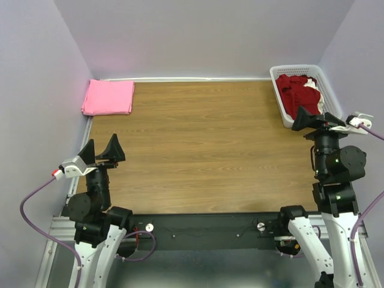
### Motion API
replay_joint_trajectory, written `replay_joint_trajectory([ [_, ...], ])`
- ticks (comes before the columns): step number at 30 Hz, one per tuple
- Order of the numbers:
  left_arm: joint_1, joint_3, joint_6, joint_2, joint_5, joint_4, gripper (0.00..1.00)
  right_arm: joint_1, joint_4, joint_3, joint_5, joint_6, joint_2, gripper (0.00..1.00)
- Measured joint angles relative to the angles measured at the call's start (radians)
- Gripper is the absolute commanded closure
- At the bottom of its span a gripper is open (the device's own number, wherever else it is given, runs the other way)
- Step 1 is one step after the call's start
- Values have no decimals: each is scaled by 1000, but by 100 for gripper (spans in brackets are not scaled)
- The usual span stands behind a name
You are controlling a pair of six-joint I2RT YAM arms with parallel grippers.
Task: Fold and stack the t-shirts
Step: Grab the tshirt from the pile
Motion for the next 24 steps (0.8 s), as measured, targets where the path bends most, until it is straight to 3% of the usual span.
replay_joint_trajectory([
  [7, 0, 0, 1, 3, -15, 0, 6, 0, 5, 14, -5, 21, 189, 0],
  [12, 0, 0, -5, 6, -19, 0, 7, 0, 2, 71, -11, 59, 462, 0],
  [17, 0, -2, -8, 3, -26, -1, 7, -1, 3, 248, 82, 79, 861, 1],
  [24, -2, -17, -7, 0, -26, 1, 8, -125, 22, 444, 131, 97, 1221, 32],
])
